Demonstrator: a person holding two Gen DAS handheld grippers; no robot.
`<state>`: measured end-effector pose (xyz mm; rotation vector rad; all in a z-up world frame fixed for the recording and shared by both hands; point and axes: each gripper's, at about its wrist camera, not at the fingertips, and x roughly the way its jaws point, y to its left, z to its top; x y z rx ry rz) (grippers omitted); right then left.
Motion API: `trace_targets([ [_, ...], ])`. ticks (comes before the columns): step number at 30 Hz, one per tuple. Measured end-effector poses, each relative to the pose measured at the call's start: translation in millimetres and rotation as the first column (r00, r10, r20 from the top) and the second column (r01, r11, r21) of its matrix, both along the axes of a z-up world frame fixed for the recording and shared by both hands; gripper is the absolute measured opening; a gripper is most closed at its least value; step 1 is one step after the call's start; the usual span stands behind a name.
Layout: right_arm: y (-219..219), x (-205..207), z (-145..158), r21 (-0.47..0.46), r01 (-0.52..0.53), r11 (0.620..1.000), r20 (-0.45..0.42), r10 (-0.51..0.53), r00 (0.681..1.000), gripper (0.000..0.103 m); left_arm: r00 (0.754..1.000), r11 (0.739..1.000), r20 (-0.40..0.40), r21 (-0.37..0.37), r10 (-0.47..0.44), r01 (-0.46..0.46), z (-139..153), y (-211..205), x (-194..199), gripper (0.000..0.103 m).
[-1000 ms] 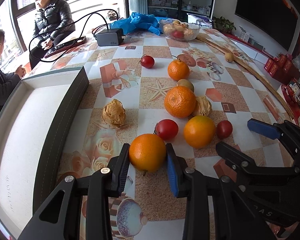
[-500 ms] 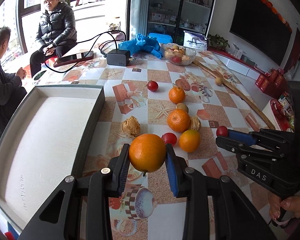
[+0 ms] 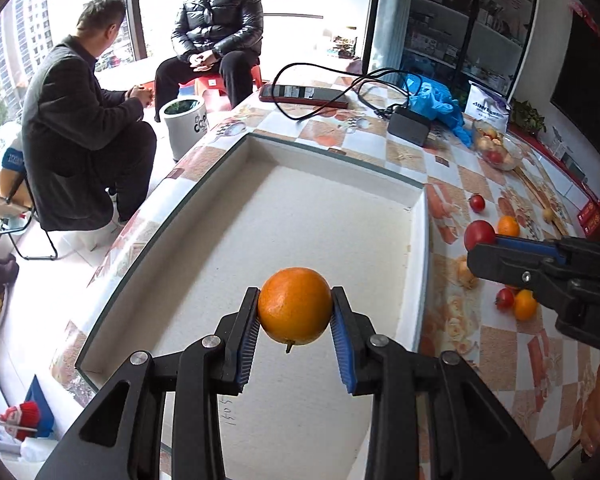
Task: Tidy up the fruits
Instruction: 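Carry the orange and tomato over the white tray and open both tools to drop them, then move the left tool to the golden walnut-like fruit while the right tool approaches a yellow fruit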
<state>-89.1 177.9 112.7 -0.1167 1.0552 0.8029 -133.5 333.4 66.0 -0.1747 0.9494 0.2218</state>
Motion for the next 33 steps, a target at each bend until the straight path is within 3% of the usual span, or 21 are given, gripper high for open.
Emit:
trace_targets([
  [8,64,8,-32,-0.052,-0.079,0.996,-0.077,0.075,0.994,0.022,0.997,0.999,-0.074,0.009,0.032,-0.032,-37,20,5,0.038],
  [10,68,13,-36,-0.065,-0.077,0.995,-0.109,0.07,0.992,0.029,0.997,0.999,-0.07,0.016,0.03,-0.029,-38,22,4,0.043],
  [11,67,15,-35,-0.063,-0.067,0.996,-0.112,0.059,0.992,0.055,0.997,0.999,-0.066,0.018,0.03,-0.029,-36,22,4,0.051],
  [12,63,18,-31,-0.048,-0.052,0.997,-0.105,0.046,0.993,0.091,0.998,0.999,-0.055,0.021,0.031,-0.03,-33,23,3,0.06],
  [14,47,22,-16,-0.022,0.002,1.0,-0.042,-0.003,0.999,0.099,0.999,0.999,-0.023,0.03,0.034,-0.033,-22,23,0,0.065],
  [19,-21,51,23,-0.032,0.139,0.99,0.048,-0.137,0.989,0.099,0.998,0.998,0.054,0.051,-0.045,0.042,12,4,1,0.065],
  [24,-119,92,32,-0.102,0.357,0.929,0.099,-0.347,0.932,0.099,0.969,0.973,0.084,0.002,-0.231,0.232,26,-59,6,0.073],
  [28,-198,113,14,-0.178,0.51,0.841,0.12,-0.496,0.86,0.099,0.948,0.949,0.046,-0.005,-0.316,0.317,4,-114,21,0.073],
  [33,-282,138,-16,-0.15,0.663,0.734,0.032,-0.666,0.745,0.099,0.955,0.954,0.004,-0.026,-0.298,0.298,-23,-143,54,0.073],
])
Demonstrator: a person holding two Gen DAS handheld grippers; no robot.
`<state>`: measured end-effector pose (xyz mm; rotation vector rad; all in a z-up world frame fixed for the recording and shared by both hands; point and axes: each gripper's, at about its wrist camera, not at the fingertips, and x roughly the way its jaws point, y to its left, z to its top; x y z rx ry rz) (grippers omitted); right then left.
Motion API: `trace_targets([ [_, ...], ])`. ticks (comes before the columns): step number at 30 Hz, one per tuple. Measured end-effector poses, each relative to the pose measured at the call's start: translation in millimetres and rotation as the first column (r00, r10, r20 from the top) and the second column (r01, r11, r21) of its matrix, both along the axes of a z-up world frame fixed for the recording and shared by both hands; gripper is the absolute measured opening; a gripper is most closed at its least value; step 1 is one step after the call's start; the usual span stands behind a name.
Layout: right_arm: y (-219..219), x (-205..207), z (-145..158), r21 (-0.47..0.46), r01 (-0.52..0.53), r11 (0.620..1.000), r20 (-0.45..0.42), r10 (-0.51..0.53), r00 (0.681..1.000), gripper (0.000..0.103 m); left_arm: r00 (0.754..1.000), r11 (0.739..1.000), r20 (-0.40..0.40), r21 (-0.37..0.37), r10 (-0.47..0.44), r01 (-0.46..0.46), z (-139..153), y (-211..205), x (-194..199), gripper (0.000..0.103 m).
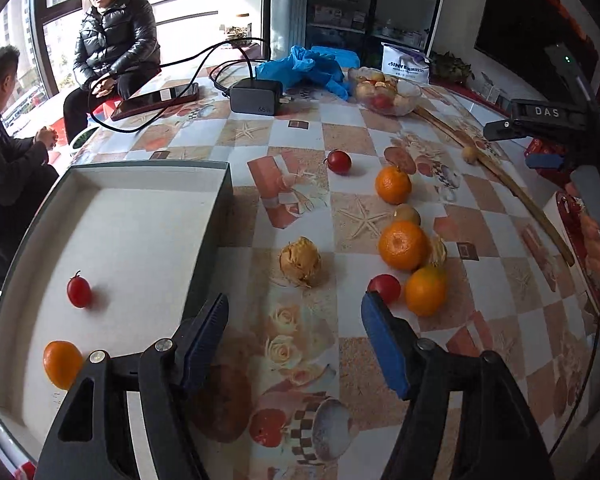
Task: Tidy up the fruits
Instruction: 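Move the left tool to the golden walnut-like fruit while the right tool approaches a yellow fruit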
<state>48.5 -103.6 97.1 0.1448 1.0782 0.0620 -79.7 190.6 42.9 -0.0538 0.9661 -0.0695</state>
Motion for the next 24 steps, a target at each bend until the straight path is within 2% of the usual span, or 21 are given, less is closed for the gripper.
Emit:
trace_targets([
  [3,-20,13,-20,0.025,0.066,0.997,-0.015,-0.066,0.998,0.099,0.999,1.0,-0.022,0.01,0.025,-0.025,-11,-6,17,0.073],
  [5,-18,22,-32,-0.004,0.066,0.998,-0.001,-0.066,0.998,0.099,0.999,0.999,-0.032,0.018,0.04,-0.039,-18,-8,25,0.073],
  [9,-2,40,-53,-0.069,0.039,0.997,0.013,-0.038,0.999,0.075,0.995,0.996,-0.048,0.03,0.082,-0.08,-30,-9,38,0.073],
  [11,5,47,-64,-0.106,0.031,0.994,0.013,-0.029,0.999,0.075,0.996,0.994,-0.029,0.074,0.081,-0.079,-32,-11,42,0.073],
  [13,13,50,-66,-0.16,0.022,0.987,0.056,-0.013,0.998,0.072,0.996,0.993,-0.021,0.088,0.084,-0.082,-33,-13,46,0.073],
  [14,15,51,-66,-0.159,0.019,0.987,0.068,-0.008,0.998,0.068,0.996,0.992,-0.017,0.088,0.088,-0.087,-33,-13,49,0.073],
  [16,20,50,-63,-0.164,0.0,0.986,0.082,0.013,0.997,0.037,0.995,0.991,-0.007,0.091,0.098,-0.097,-33,-13,51,0.069],
  [17,23,48,-62,-0.167,-0.012,0.986,0.078,0.025,0.997,0.029,0.994,0.99,0.0,0.098,0.106,-0.105,-32,-13,51,0.062],
  [18,26,44,-61,-0.17,-0.024,0.985,0.079,0.038,0.996,0.029,0.995,0.99,0.007,0.101,0.1,-0.1,-31,-13,50,0.036],
  [19,27,37,-60,-0.166,-0.042,0.985,0.083,0.057,0.995,0.029,0.996,0.992,0.007,0.087,0.087,-0.088,-30,-13,48,0.026],
  [21,28,19,-59,-0.139,-0.088,0.986,0.081,0.1,0.992,0.029,0.997,0.995,-0.003,0.068,0.08,-0.08,-28,-10,42,0.024],
  [24,22,-19,-57,-0.071,-0.128,0.989,0.076,0.133,0.988,0.029,0.997,0.997,-0.002,0.0,0.072,-0.072,-26,-3,23,0.024],
])
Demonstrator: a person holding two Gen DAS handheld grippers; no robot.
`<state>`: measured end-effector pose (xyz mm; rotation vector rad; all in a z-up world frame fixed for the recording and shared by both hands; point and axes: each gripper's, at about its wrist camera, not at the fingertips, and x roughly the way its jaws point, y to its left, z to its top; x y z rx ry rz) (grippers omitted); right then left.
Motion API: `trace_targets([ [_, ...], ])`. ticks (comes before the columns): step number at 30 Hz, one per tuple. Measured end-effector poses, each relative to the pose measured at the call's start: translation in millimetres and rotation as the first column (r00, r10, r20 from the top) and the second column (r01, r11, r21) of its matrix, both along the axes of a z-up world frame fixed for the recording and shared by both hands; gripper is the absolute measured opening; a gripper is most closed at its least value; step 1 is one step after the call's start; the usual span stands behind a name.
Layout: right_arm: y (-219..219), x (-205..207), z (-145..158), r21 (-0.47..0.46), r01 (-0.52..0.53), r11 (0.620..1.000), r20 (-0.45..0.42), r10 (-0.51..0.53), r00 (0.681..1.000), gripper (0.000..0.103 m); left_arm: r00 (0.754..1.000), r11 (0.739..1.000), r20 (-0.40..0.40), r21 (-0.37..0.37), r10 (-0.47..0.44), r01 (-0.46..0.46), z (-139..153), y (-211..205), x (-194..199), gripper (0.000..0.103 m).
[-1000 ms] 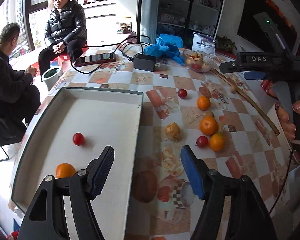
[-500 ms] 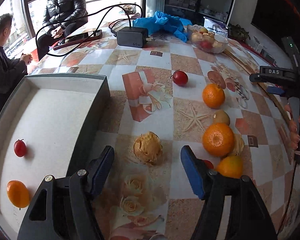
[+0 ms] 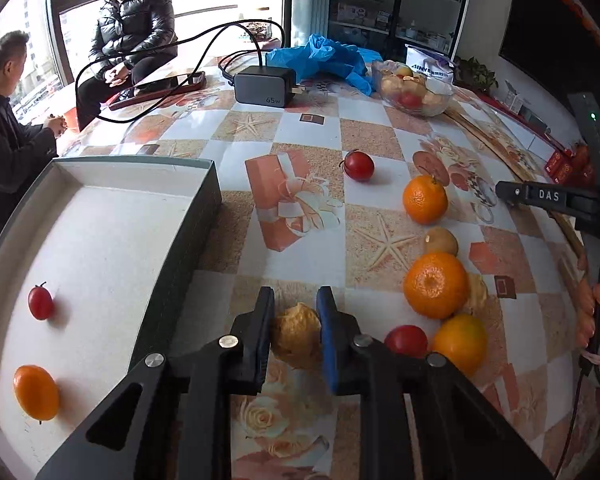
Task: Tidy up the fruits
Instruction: 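Move the left tool to the golden walnut-like fruit while the right tool approaches a yellow fruit, then close the left tool on the golden fruit while the right tool closes on the yellow fruit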
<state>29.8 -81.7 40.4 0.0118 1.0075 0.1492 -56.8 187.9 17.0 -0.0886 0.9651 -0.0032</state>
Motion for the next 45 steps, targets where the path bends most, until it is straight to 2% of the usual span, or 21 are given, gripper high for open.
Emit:
trace_targets([
  [4,-10,-61,1,0.062,-0.005,0.998,-0.003,0.006,1.0,0.029,1.0,0.999,0.018,-0.04,0.003,-0.002,-1,3,-31,0.024],
  [7,-17,-107,-2,0.087,0.026,0.996,0.008,-0.027,1.0,0.029,0.999,1.0,0.044,0.014,-0.012,0.011,-1,-3,-49,0.026],
  [9,-20,-132,-3,0.091,0.048,0.995,0.036,-0.052,0.998,0.029,0.998,1.0,0.058,0.025,-0.016,0.014,-3,-5,-55,0.034],
  [12,-21,-151,-4,0.108,0.069,0.992,0.067,-0.077,0.995,0.029,0.998,0.998,0.065,0.067,-0.019,0.015,-5,-13,-55,0.037],
  [15,-15,-153,-4,0.077,0.065,0.995,0.084,-0.072,0.994,0.029,0.998,0.995,0.064,0.098,-0.017,0.01,-6,-19,-53,0.037],
  [19,-8,-154,-5,0.022,0.062,0.998,0.092,-0.064,0.994,0.029,0.998,0.995,0.054,0.099,0.009,-0.015,-7,-21,-57,0.037],
  [23,-2,-156,-8,-0.03,0.054,0.998,0.099,-0.051,0.994,0.029,0.996,0.99,0.084,0.128,0.043,-0.054,-9,-28,-63,0.037],
  [28,2,-162,-9,-0.057,0.069,0.996,0.1,-0.063,0.993,0.029,0.995,0.992,0.074,0.107,0.066,-0.073,-9,-27,-63,0.036],
  [40,5,-167,-9,-0.065,0.11,0.992,0.098,-0.103,0.99,0.03,0.993,0.995,0.097,0.07,0.062,-0.069,-9,-22,-68,0.036],
  [45,4,-170,-8,-0.051,0.13,0.99,0.098,-0.125,0.987,0.03,0.994,0.993,0.096,0.094,0.06,-0.069,-9,-24,-69,0.036],
])
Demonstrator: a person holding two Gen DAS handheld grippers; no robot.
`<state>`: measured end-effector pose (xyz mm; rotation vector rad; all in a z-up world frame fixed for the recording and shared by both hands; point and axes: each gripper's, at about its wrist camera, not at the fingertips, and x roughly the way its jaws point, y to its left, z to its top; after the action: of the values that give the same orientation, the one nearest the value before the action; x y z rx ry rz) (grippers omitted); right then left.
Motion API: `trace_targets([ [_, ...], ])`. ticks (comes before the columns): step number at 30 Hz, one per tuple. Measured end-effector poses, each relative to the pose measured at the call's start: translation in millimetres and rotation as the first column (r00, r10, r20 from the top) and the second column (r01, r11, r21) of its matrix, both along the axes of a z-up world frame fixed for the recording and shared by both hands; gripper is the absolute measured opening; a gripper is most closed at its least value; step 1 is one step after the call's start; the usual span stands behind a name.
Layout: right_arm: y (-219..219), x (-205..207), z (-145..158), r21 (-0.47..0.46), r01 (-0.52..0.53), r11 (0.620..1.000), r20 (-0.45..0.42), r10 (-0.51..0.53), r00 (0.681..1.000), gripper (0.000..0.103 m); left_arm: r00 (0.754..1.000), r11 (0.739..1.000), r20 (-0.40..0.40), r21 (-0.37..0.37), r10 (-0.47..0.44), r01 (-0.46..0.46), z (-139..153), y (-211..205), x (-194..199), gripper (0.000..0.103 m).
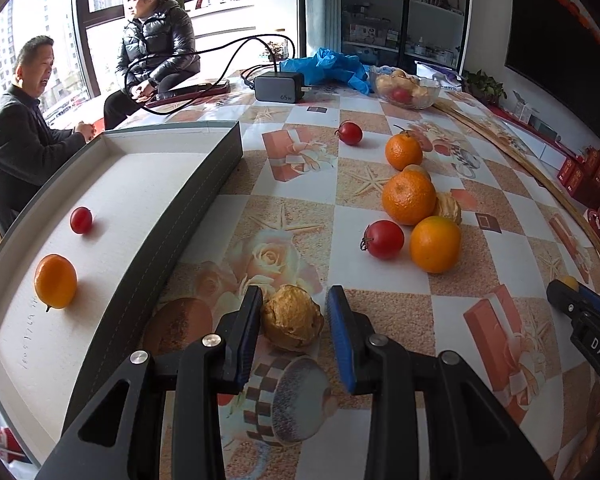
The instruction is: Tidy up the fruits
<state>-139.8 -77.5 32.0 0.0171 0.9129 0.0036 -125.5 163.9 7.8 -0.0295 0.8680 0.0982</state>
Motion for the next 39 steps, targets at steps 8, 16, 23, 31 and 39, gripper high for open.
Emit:
trace_targets([
  [8,0.9,-6.1,-0.2,0.0,-0.006,1.0,0.017,0.006,1.0,0.03,1.0,1.0,0.004,0.0,-0.015,0.015,-0.4,-5.2,-4.5,0.036],
  [16,1.6,-6.5,0.0,-0.003,-0.006,1.0,0.017,0.006,1.0,0.03,1.0,1.0,0.005,-0.004,-0.015,0.015,-0.5,-4.8,-4.6,0.036],
  [23,1.6,-6.4,0.1,-0.002,-0.006,1.0,0.017,0.006,1.0,0.03,1.0,1.0,0.005,-0.004,-0.015,0.015,-0.5,-4.5,-4.6,0.036],
  [31,1.6,-6.8,0.1,-0.002,-0.006,1.0,0.017,0.006,1.0,0.03,1.0,1.0,0.005,0.004,-0.015,0.015,0.1,-5.7,-5.2,0.036],
  [39,1.7,-6.8,0.1,-0.001,-0.007,1.0,0.017,0.007,1.0,0.03,1.0,1.0,0.005,0.007,-0.014,0.014,0.1,-5.9,-5.2,0.036],
])
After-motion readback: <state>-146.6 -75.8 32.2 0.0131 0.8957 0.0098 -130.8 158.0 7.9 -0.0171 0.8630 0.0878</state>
